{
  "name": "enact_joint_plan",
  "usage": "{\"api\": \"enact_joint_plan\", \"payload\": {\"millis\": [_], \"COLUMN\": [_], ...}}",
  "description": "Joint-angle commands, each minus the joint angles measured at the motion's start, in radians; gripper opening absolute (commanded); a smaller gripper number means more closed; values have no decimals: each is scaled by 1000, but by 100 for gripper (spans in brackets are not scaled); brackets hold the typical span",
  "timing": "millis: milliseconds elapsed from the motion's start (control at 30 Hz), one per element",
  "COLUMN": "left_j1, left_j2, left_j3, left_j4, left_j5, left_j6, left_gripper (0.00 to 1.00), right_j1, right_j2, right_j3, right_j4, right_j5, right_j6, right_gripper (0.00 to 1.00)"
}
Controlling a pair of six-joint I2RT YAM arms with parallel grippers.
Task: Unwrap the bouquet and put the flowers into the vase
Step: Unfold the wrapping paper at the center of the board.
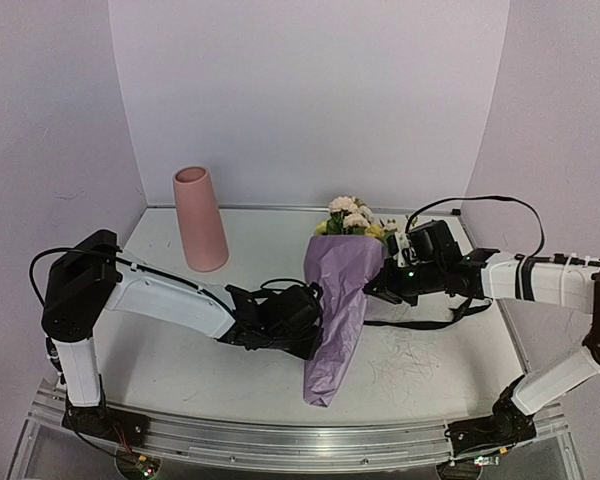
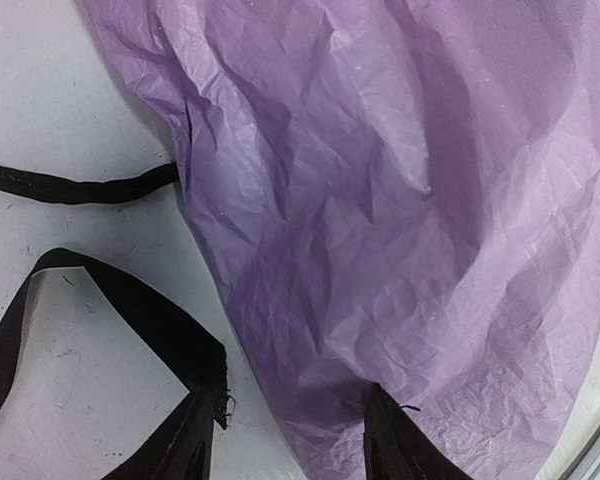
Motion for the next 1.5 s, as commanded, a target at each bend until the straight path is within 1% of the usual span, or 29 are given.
{"api": "enact_joint_plan", "payload": {"millis": [0,300,533,667,733,833,933,1100,1200,1233,1333,1467], "left_j1": [-5,-6,-25,-36,-35,-36,-36,-40,-41,-42,-41,-41], "left_j2": [-59,-123,-127,-99,-90,-86,-81,-63,-39,-28,-9,-39], "left_j3": [53,52,82,119,125,125,133,164,188,197,211,177], "left_j4": [15,16,22,20,20,20,20,20,15,12,-23,-35], "left_j5": [-9,-11,-4,-8,-11,-14,0,22,13,9,-44,-133], "left_j6": [12,6,35,55,53,47,51,50,46,43,15,-30], "left_gripper": [52,53,64,65,65,66,66,68,94,99,99,100], "right_j1": [7,7,7,7,8,8,7,7,7,7,7,12], "right_j2": [-33,-18,-7,3,2,-5,-16,-8,-3,-1,7,28], "right_j3": [67,80,71,68,66,61,49,45,29,20,-3,-8], "right_j4": [-12,-25,-25,-23,-23,-23,-17,10,55,79,160,234], "right_j5": [5,0,-2,-11,-11,-14,-15,-46,-88,-106,-158,-195], "right_j6": [-25,-25,-26,-26,-26,-31,-35,-24,-2,11,58,104], "right_gripper": [0,3,4,5,7,15,20,22,26,27,28,28]}}
